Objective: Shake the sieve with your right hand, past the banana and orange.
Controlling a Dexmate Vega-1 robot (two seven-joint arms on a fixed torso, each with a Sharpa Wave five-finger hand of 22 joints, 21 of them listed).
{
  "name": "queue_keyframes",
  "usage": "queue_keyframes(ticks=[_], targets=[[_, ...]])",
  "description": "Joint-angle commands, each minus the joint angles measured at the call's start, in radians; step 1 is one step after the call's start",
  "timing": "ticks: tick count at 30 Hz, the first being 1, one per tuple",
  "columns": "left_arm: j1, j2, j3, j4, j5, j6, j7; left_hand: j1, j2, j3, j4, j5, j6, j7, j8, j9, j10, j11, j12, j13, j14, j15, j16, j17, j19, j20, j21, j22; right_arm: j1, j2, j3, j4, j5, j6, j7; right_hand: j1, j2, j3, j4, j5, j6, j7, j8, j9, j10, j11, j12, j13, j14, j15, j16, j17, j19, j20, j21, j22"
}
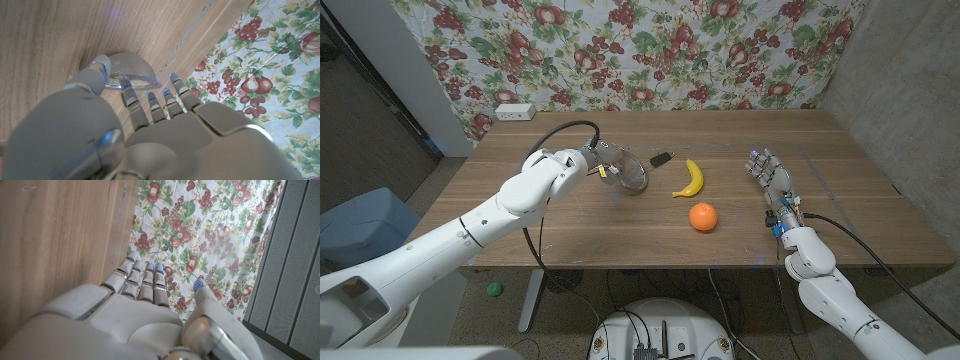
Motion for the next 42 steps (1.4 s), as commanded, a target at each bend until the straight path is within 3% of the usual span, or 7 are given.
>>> queue_keyframes(ticks=[1, 5, 9, 16, 28, 34, 42], targets=[[-0.003, -0.020, 0.012, 0.038, 0.048, 0.001, 0.006, 0.022, 0.008, -0.006, 0.000, 0.000, 0.008, 0.015, 0.007, 0.005, 0.010, -0.002, 0.002, 0.003, 0.008, -0.049, 0.002, 0.003, 0.014, -0.001, -0.002, 0.006, -0.010, -0.005, 0.007, -0.007, 0.003, -0.001, -0.001, -0.002, 0.006, 0.005, 0.000, 0.002, 0.007, 0.003, 0.003, 0.003, 0.008, -0.003, 0.002, 0.004, 0.010, 0.000, 0.006, 0.005, 0.005, -0.004, -0.006, 0.004], [0.005, -0.020, 0.011, 0.051, 0.051, -0.005, 0.055, 0.060, 0.032, -0.006, -0.001, 0.004, 0.059, 0.017, 0.026, 0.009, 0.023, -0.002, 0.004, 0.003, 0.022, -0.053, 0.004, 0.003, 0.032, -0.006, -0.001, 0.007, -0.011, -0.003, 0.009, -0.007, 0.004, -0.001, -0.004, -0.003, 0.006, 0.005, 0.000, 0.002, 0.007, 0.004, 0.003, 0.004, 0.008, 0.000, 0.001, 0.004, 0.010, 0.002, 0.005, 0.005, 0.005, -0.003, -0.006, 0.004], [0.017, -0.016, 0.008, 0.067, 0.056, -0.011, 0.126, 0.117, 0.062, -0.026, 0.001, 0.003, 0.168, 0.035, 0.073, 0.021, 0.065, -0.011, 0.011, 0.003, 0.064, -0.078, 0.010, 0.003, 0.068, -0.016, 0.004, 0.009, -0.011, -0.006, 0.009, -0.009, 0.000, -0.006, -0.006, -0.004, 0.006, 0.005, 0.000, 0.002, 0.007, 0.004, 0.003, 0.004, 0.009, -0.001, 0.001, 0.004, 0.010, 0.003, 0.005, 0.006, 0.005, -0.002, -0.006, 0.004], [0.021, -0.020, 0.009, 0.089, 0.055, -0.012, 0.181, 0.169, 0.094, -0.059, 0.005, -0.001, 0.297, 0.037, 0.154, 0.061, 0.111, -0.028, 0.016, 0.004, 0.105, -0.107, 0.015, 0.006, 0.099, -0.032, 0.008, 0.012, -0.010, -0.006, 0.009, -0.011, -0.001, -0.014, -0.012, -0.006, 0.004, 0.005, -0.001, 0.002, 0.007, 0.005, 0.003, 0.004, 0.009, 0.001, 0.001, 0.004, 0.009, 0.003, 0.004, 0.006, 0.004, -0.001, -0.007, 0.004], [0.030, -0.015, 0.001, 0.097, 0.031, -0.015, 0.257, 0.181, 0.116, -0.092, 0.009, -0.004, 0.331, 0.050, 0.196, 0.097, 0.168, -0.051, 0.027, 0.003, 0.132, -0.129, 0.018, 0.007, 0.120, -0.044, 0.013, 0.013, 0.001, -0.008, 0.003, -0.015, -0.008, -0.031, -0.018, -0.009, 0.003, 0.005, -0.002, 0.002, 0.007, 0.004, 0.002, 0.004, 0.012, 0.002, 0.001, 0.004, 0.009, 0.001, 0.002, 0.007, 0.004, -0.001, -0.009, 0.004], [0.060, -0.004, -0.022, 0.097, 0.004, -0.030, 0.415, 0.197, 0.122, -0.128, 0.007, -0.007, 0.346, 0.042, 0.225, 0.123, 0.224, -0.063, 0.034, 0.003, 0.178, -0.167, 0.025, 0.006, 0.152, -0.060, 0.021, 0.014, 0.003, -0.008, 0.003, -0.021, -0.007, -0.041, -0.024, -0.009, 0.003, 0.005, -0.002, 0.002, 0.008, 0.004, 0.002, 0.004, 0.009, -0.001, 0.000, 0.004, 0.008, 0.001, 0.002, 0.008, 0.004, -0.001, -0.009, 0.004], [0.090, -0.002, -0.047, 0.104, -0.036, -0.053, 0.606, 0.227, 0.131, -0.152, 0.004, -0.008, 0.369, 0.031, 0.237, 0.118, 0.281, -0.069, 0.042, 0.006, 0.215, -0.183, 0.031, 0.009, 0.186, -0.075, 0.033, 0.016, -0.003, -0.014, 0.006, -0.036, -0.027, -0.055, -0.053, -0.008, 0.003, 0.006, -0.005, 0.003, 0.008, 0.004, 0.002, 0.004, 0.010, -0.001, -0.001, 0.004, 0.008, -0.002, 0.000, 0.008, 0.004, -0.002, -0.010, 0.004]])
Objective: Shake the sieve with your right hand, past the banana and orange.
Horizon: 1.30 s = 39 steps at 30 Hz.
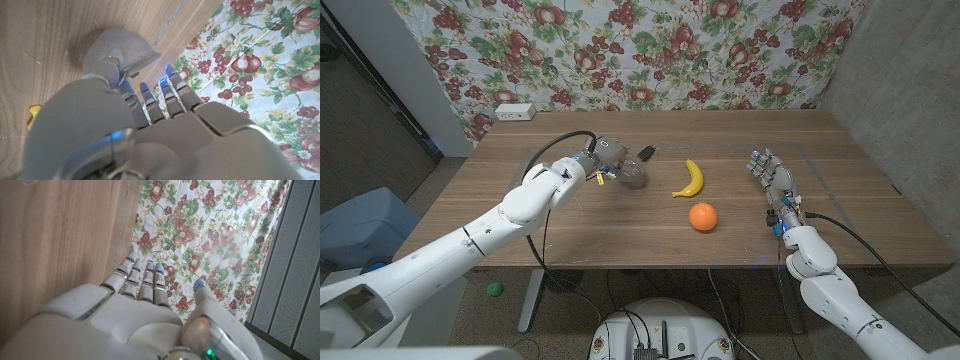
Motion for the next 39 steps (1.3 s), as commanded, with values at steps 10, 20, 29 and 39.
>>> queue_keyframes(ticks=[10, 20, 29, 39], targets=[[0.058, 0.002, -0.048, 0.015, -0.069, -0.037, 0.383, 0.046, 0.009, -0.030, -0.001, -0.006, 0.037, -0.008, 0.018, 0.003, 0.073, -0.003, 0.016, 0.010, 0.055, -0.186, 0.014, 0.009, 0.043, -0.069, 0.019, 0.004, -0.025, -0.033, 0.013, -0.067, -0.071, -0.071, -0.100, 0.056, -0.014, 0.034, -0.060, 0.018, 0.010, -0.006, 0.004, 0.002, 0.013, -0.013, -0.002, 0.003, 0.011, -0.012, -0.007, -0.007, 0.011, -0.006, -0.003, 0.003], [0.082, -0.009, -0.054, 0.011, -0.051, 0.019, 0.432, 0.063, 0.008, -0.047, -0.001, -0.008, 0.051, -0.001, 0.022, -0.004, 0.108, -0.004, 0.021, 0.012, 0.074, -0.188, 0.015, 0.011, 0.052, -0.080, 0.023, 0.005, -0.035, -0.058, 0.022, -0.093, -0.079, -0.092, -0.099, 0.079, -0.021, 0.042, -0.081, 0.023, 0.010, -0.008, 0.004, 0.002, 0.016, -0.016, -0.002, 0.002, 0.013, -0.015, -0.011, -0.011, 0.013, -0.007, -0.004, 0.002], [0.121, -0.048, -0.068, 0.019, -0.057, 0.093, 0.541, 0.074, 0.012, -0.055, 0.001, -0.010, 0.050, 0.003, 0.022, -0.008, 0.128, -0.004, 0.023, 0.013, 0.082, -0.190, 0.014, 0.012, 0.056, -0.085, 0.025, 0.005, -0.050, -0.103, 0.034, -0.142, -0.103, -0.146, -0.113, 0.089, -0.025, 0.044, -0.089, 0.026, 0.010, -0.009, 0.003, 0.002, 0.015, -0.018, -0.004, 0.002, 0.012, -0.016, -0.013, -0.013, 0.014, -0.007, -0.005, 0.002], [0.126, -0.072, -0.058, 0.045, -0.070, 0.114, 0.648, 0.086, 0.020, -0.064, 0.003, -0.009, 0.051, 0.013, 0.025, -0.009, 0.152, -0.005, 0.026, 0.015, 0.100, -0.192, 0.017, 0.015, 0.065, -0.090, 0.029, 0.006, -0.069, -0.160, 0.048, -0.211, -0.135, -0.212, -0.124, 0.097, -0.029, 0.046, -0.094, 0.027, 0.009, -0.011, 0.003, 0.002, 0.013, -0.020, -0.005, 0.002, 0.012, -0.015, -0.016, -0.015, 0.014, -0.007, -0.006, 0.002]])
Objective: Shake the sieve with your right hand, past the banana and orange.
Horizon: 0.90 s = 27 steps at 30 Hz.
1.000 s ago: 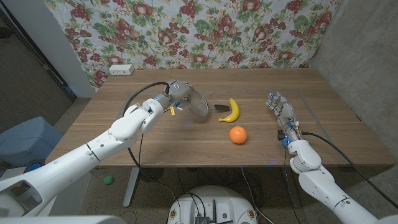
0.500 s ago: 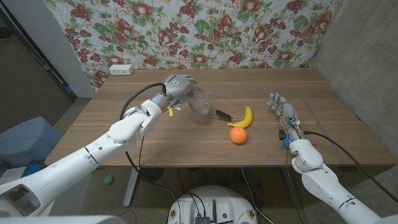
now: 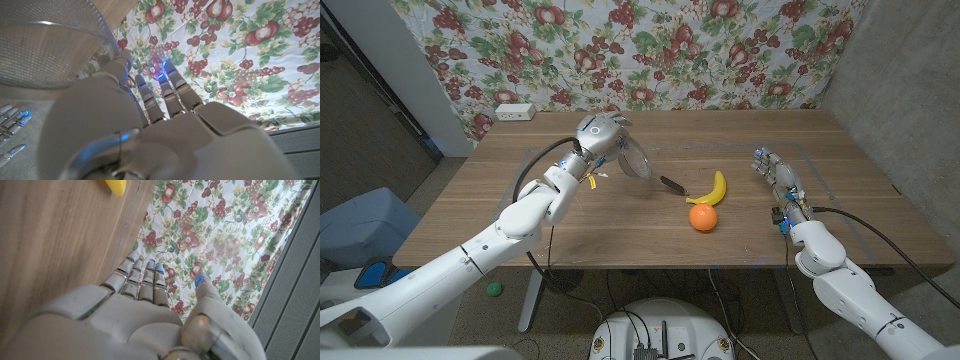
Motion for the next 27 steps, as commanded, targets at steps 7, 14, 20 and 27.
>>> queue_keyframes(ticks=[7, 14, 20, 27], targets=[[0.017, -0.063, 0.009, 0.059, -0.038, 0.046, 0.217, 0.022, 0.003, -0.011, 0.003, -0.001, 0.005, 0.009, 0.005, 0.005, 0.027, 0.002, 0.009, 0.006, 0.023, -0.187, 0.012, 0.007, 0.015, -0.088, 0.008, 0.006, -0.032, -0.099, 0.021, -0.125, -0.081, -0.132, -0.035, 0.018, -0.001, 0.001, -0.008, 0.005, 0.004, -0.009, 0.002, 0.002, 0.003, -0.007, 0.000, 0.002, 0.006, -0.009, -0.005, 0.001, 0.004, 0.004, -0.006, 0.002], [0.009, -0.101, 0.019, 0.095, -0.073, 0.045, 0.313, 0.029, 0.004, -0.018, 0.003, -0.001, 0.002, 0.009, 0.011, 0.013, 0.043, 0.002, 0.011, 0.008, 0.036, -0.188, 0.014, 0.009, 0.019, -0.089, 0.010, 0.007, -0.032, -0.116, 0.023, -0.151, -0.091, -0.168, -0.032, 0.021, -0.005, 0.000, -0.009, 0.005, 0.005, -0.010, 0.002, 0.002, 0.005, -0.007, 0.000, 0.002, 0.007, -0.009, -0.005, 0.000, 0.006, 0.005, -0.006, 0.002], [-0.004, -0.138, 0.018, 0.139, -0.146, 0.004, 0.416, 0.031, 0.006, -0.021, 0.004, -0.001, 0.000, 0.012, 0.013, 0.016, 0.051, 0.001, 0.012, 0.008, 0.043, -0.188, 0.015, 0.010, 0.023, -0.089, 0.012, 0.007, -0.024, -0.139, 0.022, -0.165, -0.094, -0.198, -0.013, 0.023, -0.009, -0.002, -0.009, 0.005, -0.001, -0.010, 0.000, 0.003, 0.001, -0.010, -0.002, 0.002, 0.003, -0.008, -0.008, 0.000, 0.005, 0.006, -0.007, 0.002], [-0.026, -0.175, 0.022, 0.187, -0.219, -0.050, 0.505, 0.036, 0.010, -0.028, 0.004, -0.001, -0.004, 0.012, 0.014, 0.016, 0.069, 0.001, 0.014, 0.010, 0.059, -0.189, 0.018, 0.012, 0.032, -0.089, 0.017, 0.008, -0.011, -0.164, 0.016, -0.184, -0.096, -0.237, 0.007, 0.024, -0.020, -0.006, -0.011, 0.004, -0.005, -0.013, -0.002, 0.003, -0.011, -0.015, -0.007, 0.002, -0.001, -0.006, -0.012, -0.002, 0.003, 0.007, -0.009, 0.002]])
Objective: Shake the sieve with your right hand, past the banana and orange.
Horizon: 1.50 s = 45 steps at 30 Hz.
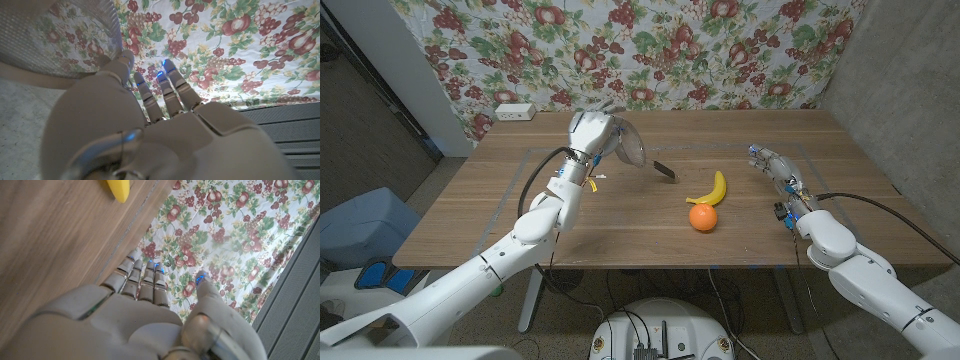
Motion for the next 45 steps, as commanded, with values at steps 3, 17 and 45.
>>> queue_keyframes(ticks=[3, 17, 45], targets=[[-0.038, -0.078, 0.009, 0.092, -0.137, -0.088, 0.183, 0.012, 0.003, -0.011, 0.001, -0.001, -0.003, 0.005, 0.008, 0.003, 0.020, -0.001, 0.007, 0.005, 0.019, -0.189, 0.006, 0.004, 0.017, -0.090, 0.007, 0.004, 0.021, -0.063, -0.005, -0.048, -0.015, -0.088, 0.040, 0.011, -0.022, -0.005, -0.005, 0.004, -0.007, -0.009, -0.003, 0.002, -0.009, -0.006, -0.005, 0.002, -0.009, 0.002, -0.008, 0.000, 0.000, 0.010, -0.002, 0.002], [-0.063, -0.106, 0.008, 0.122, -0.253, -0.180, 0.216, 0.018, 0.003, -0.021, 0.000, -0.001, -0.008, 0.008, 0.011, 0.006, 0.035, -0.002, 0.006, 0.006, 0.032, -0.189, 0.006, 0.005, 0.021, -0.089, 0.011, 0.005, 0.028, -0.117, -0.002, -0.114, -0.058, -0.165, 0.028, 0.039, -0.050, -0.008, -0.012, 0.006, -0.041, -0.025, -0.011, 0.002, -0.042, -0.018, -0.013, 0.001, -0.026, 0.000, -0.025, -0.009, -0.007, 0.016, -0.009, 0.001], [-0.082, -0.109, -0.039, 0.167, -0.443, -0.418, 0.139, 0.024, 0.006, -0.040, 0.003, 0.000, -0.006, -0.002, 0.015, 0.006, 0.039, -0.002, -0.005, 0.006, 0.041, -0.189, 0.001, 0.007, 0.023, -0.087, 0.017, 0.008, 0.053, -0.206, 0.026, -0.233, -0.131, -0.318, 0.034, 0.069, -0.054, -0.003, -0.009, 0.012, -0.062, -0.035, -0.010, 0.002, -0.060, -0.019, -0.014, 0.001, -0.033, -0.001, -0.034, -0.015, -0.009, 0.015, -0.011, 0.001]])
